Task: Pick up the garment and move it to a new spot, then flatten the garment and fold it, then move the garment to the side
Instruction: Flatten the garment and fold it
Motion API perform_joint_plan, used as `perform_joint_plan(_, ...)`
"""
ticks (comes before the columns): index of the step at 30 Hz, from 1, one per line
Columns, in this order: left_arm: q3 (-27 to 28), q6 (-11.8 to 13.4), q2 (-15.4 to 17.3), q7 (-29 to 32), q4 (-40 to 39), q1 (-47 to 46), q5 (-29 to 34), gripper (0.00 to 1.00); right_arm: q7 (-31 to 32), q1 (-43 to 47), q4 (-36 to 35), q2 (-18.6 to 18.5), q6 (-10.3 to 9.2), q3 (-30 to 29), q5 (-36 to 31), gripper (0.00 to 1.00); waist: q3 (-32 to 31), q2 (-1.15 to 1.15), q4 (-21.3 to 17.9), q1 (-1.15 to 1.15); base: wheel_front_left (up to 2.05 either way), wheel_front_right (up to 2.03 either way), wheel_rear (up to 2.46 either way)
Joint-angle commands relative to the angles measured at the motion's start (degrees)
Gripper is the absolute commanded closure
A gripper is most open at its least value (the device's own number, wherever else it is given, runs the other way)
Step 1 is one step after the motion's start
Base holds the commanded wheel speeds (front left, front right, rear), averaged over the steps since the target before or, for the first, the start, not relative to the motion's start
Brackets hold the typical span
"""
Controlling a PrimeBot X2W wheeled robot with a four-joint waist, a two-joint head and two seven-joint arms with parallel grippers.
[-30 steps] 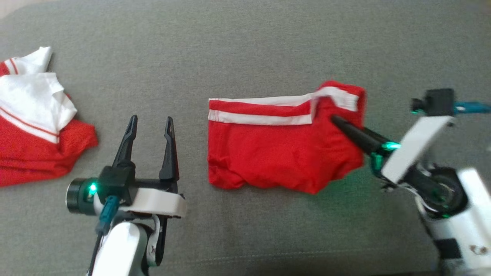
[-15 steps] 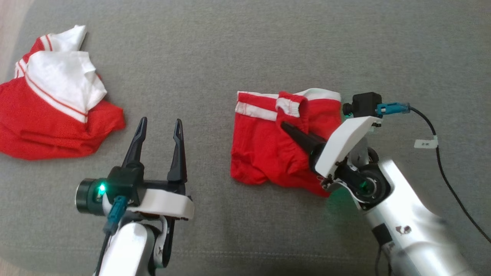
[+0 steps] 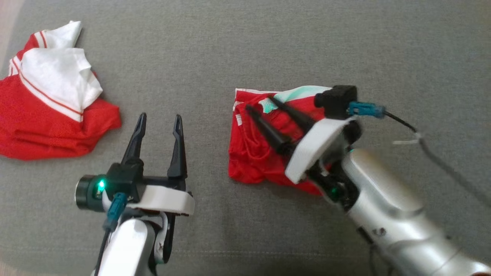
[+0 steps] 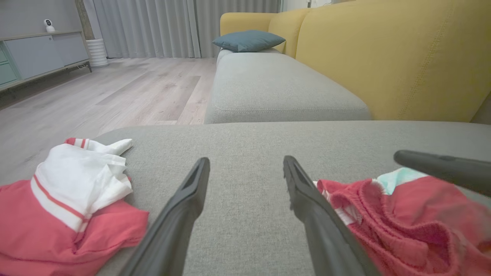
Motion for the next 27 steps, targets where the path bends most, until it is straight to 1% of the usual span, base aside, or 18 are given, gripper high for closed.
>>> perform_joint_plan(1,2.32,0.36,0.28,-0.68,-2.33,-1.82,0.00,0.00,-4.45,-1.72,-2.43,-1.62,0.20,0.73,-4.37,0.00,-0.21,0.00,-0.40,0.00,0.00,0.00,0.00)
perform_joint_plan(2,2.41,0.44,0.32,-0.68,-2.38,-1.68,0.01,0.00,-7.11,-1.77,-2.63,-2.76,0.20,0.67,-7.24,0.00,-0.32,0.00,-0.64,0.00,0.00,0.00,0.00)
perform_joint_plan(3,2.41,0.44,0.32,-0.68,-2.38,-1.68,0.01,0.00,-7.11,-1.77,-2.63,-2.76,0.20,0.67,-7.24,0.00,-0.32,0.00,-0.64,0.00,0.00,0.00,0.00)
perform_joint_plan(6,2.69,0.59,0.50,-0.68,-2.42,-1.30,-0.05,0.00,-13.74,-0.39,-3.17,-5.41,0.20,-2.33,-14.81,0.00,-0.72,0.00,-1.38,0.00,0.00,0.00,0.00)
perform_joint_plan(9,3.06,0.81,0.87,-0.68,-2.50,-0.87,-0.08,0.00,-17.34,2.98,-4.41,-6.97,0.20,-8.01,-20.63,0.00,-1.14,0.00,-2.30,0.00,0.00,0.00,0.00)
perform_joint_plan(13,3.60,1.06,1.51,-0.68,-2.53,-0.32,-0.19,0.00,-18.54,9.79,-7.73,-7.41,0.20,-17.46,-25.98,0.00,-1.78,0.00,-3.55,0.00,0.00,0.00,0.00)
perform_joint_plan(17,4.18,1.36,2.20,-0.64,-2.53,0.23,-0.43,0.00,-18.43,17.33,-12.52,-6.17,0.20,-26.33,-29.71,0.00,-2.77,0.00,-4.61,0.00,0.00,0.00,0.00)
perform_joint_plan(20,4.53,1.56,2.76,-0.45,-2.47,0.97,-0.63,0.00,-17.25,22.29,-16.30,-4.29,0.20,-30.98,-31.57,0.00,-4.19,0.00,-5.27,0.00,0.00,0.00,0.00)
perform_joint_plan(23,4.71,1.73,3.47,-0.07,-2.49,2.05,-0.69,0.00,-15.43,26.22,-19.86,-2.33,0.20,-33.57,-32.93,0.00,-5.73,0.00,-5.82,0.00,0.00,0.00,0.00)
perform_joint_plan(27,4.92,1.93,4.24,0.45,-2.57,3.79,-1.00,0.00,-12.99,30.22,-23.91,-0.41,0.20,-35.31,-34.33,0.00,-7.88,0.00,-6.29,0.00,0.00,0.00,0.00)
